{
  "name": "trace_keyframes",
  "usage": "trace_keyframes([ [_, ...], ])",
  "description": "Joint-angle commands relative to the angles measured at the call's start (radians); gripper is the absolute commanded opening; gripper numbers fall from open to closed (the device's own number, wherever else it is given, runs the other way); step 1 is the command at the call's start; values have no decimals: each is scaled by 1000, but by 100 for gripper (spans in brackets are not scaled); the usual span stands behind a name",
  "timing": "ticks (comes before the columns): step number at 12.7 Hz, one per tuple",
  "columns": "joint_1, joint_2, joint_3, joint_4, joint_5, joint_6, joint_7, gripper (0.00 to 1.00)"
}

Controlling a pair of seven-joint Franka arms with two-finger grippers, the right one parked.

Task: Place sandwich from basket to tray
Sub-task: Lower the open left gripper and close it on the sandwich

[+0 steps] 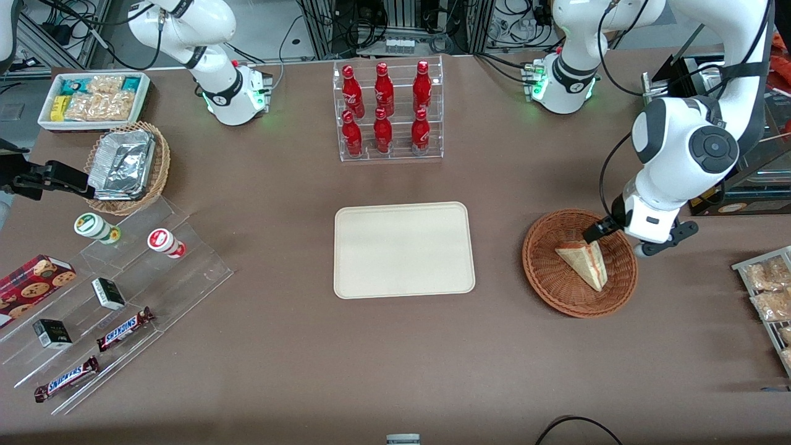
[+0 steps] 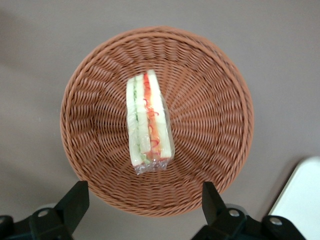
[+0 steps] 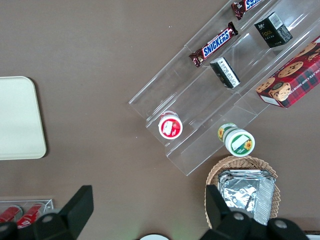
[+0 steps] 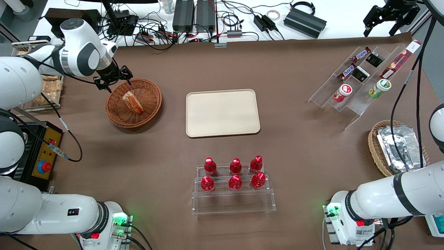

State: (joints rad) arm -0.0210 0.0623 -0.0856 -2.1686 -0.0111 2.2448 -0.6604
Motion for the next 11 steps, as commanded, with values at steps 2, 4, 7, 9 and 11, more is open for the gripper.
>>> trace_keyframes([
  [2,-4,28,1,-14,-10,44,-249,100],
  [4,-4,48,1,-14,-1,52,-246,100],
  [7,-5,95,1,-11,2,55,-245,100],
  [9,-5,131,1,-7,3,96,-243,100],
  [11,-5,161,1,4,5,102,-242,100],
])
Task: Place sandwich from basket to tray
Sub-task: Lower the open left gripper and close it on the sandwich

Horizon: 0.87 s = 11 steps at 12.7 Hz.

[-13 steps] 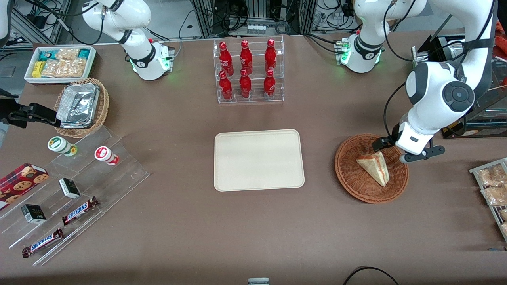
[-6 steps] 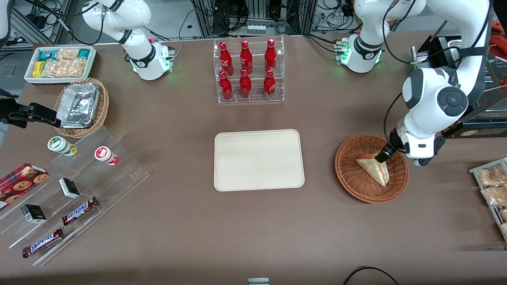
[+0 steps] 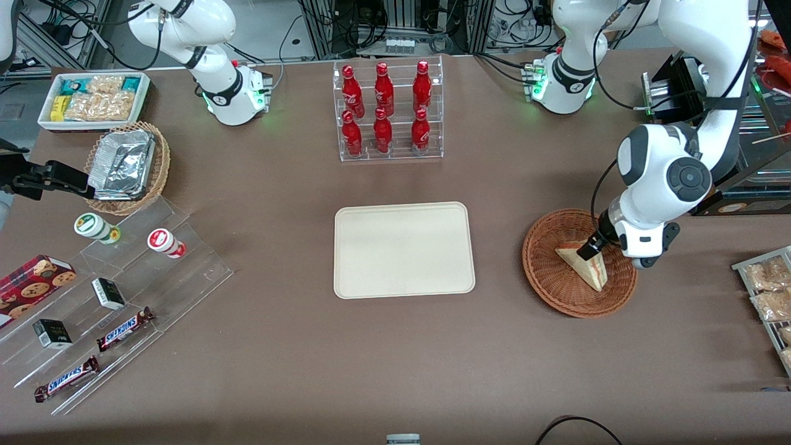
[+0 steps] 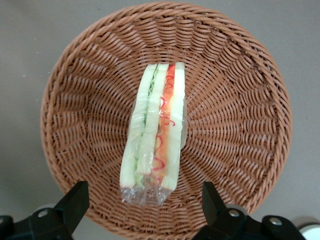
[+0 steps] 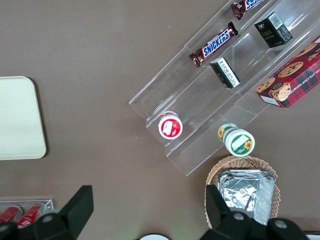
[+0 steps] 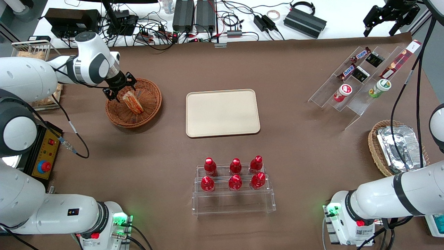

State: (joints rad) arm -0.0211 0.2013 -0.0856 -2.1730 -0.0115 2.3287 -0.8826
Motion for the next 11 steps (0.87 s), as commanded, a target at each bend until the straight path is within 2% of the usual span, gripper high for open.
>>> trace_keyframes([
  [1,-5,33,1,10,7,23,-19,100],
  [6,-5,87,1,12,22,93,-19,98],
  [7,-5,87,1,12,21,89,-22,63],
  [8,-3,84,1,10,22,83,-27,10],
  [9,-3,81,1,10,22,66,-27,0],
  [11,-3,43,1,25,22,-3,-19,0],
])
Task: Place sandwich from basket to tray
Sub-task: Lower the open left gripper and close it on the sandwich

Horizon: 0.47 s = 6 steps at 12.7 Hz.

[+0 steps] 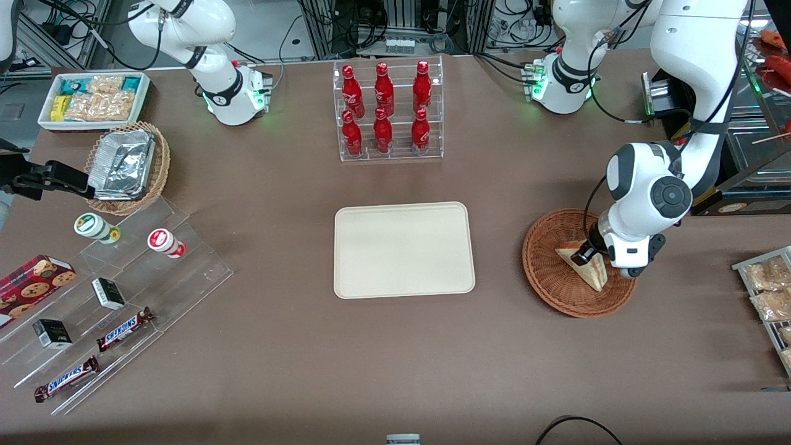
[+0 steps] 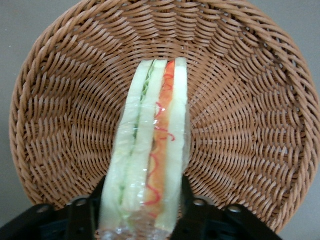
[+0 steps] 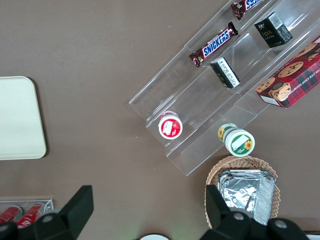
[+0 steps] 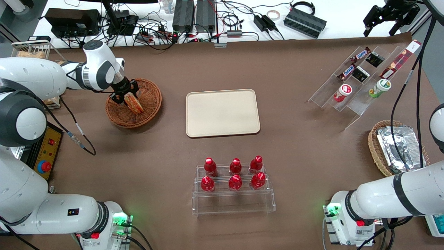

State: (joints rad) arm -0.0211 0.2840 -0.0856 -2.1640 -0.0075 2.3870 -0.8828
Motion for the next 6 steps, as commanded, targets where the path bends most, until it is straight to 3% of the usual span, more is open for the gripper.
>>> trace_keyframes([
  [1,-3,-58,1,33,18,-103,-16,0],
  [6,-80,-29,-23,309,20,-380,-15,0],
])
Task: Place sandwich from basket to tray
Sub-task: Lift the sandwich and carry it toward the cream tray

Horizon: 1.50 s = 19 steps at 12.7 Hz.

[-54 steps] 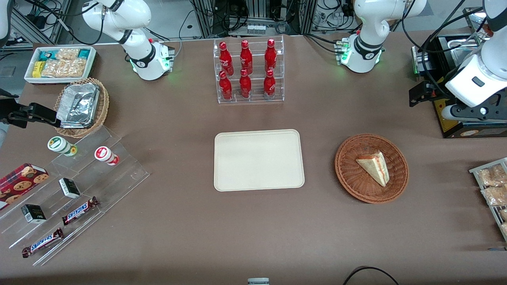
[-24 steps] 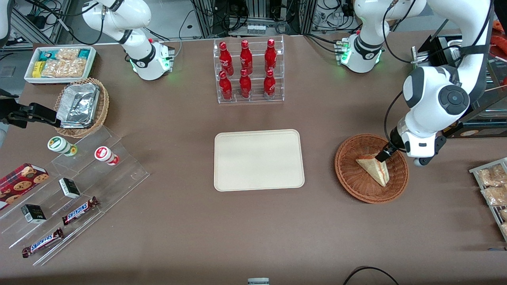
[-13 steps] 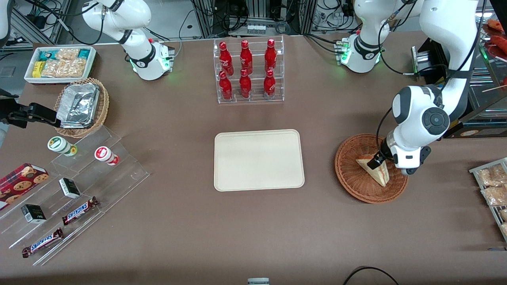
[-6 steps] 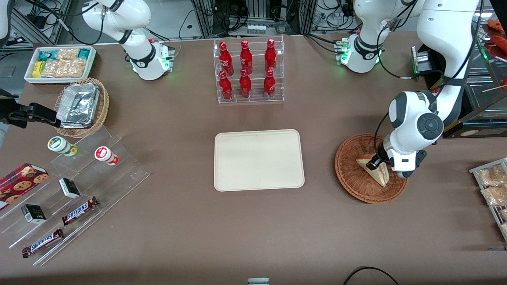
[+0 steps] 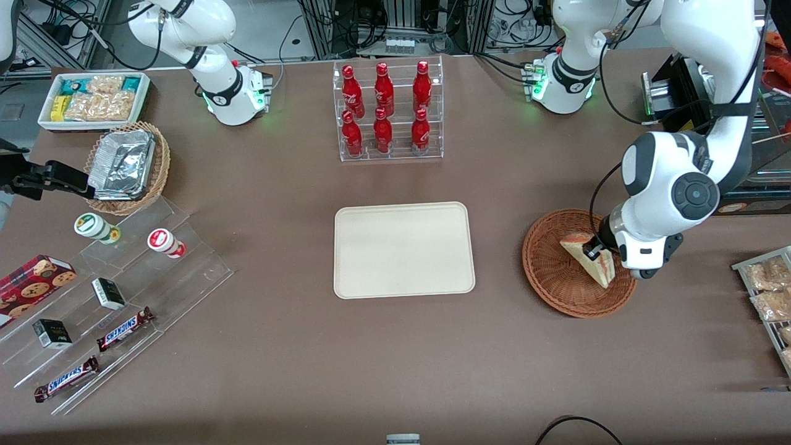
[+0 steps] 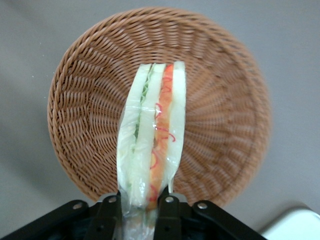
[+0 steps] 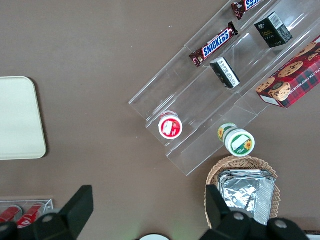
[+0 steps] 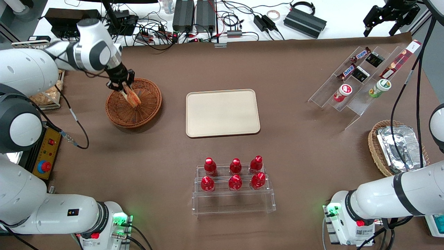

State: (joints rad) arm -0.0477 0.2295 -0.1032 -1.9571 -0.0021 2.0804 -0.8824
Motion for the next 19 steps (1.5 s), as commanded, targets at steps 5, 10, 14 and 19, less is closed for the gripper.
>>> trace_keyframes([
  [5,-277,189,-6,315,14,-111,105,0],
  [10,-444,353,-6,489,5,-166,74,0],
  [14,-547,490,-6,631,-1,-158,-79,0],
  [19,-632,510,-4,649,13,-163,-165,0],
])
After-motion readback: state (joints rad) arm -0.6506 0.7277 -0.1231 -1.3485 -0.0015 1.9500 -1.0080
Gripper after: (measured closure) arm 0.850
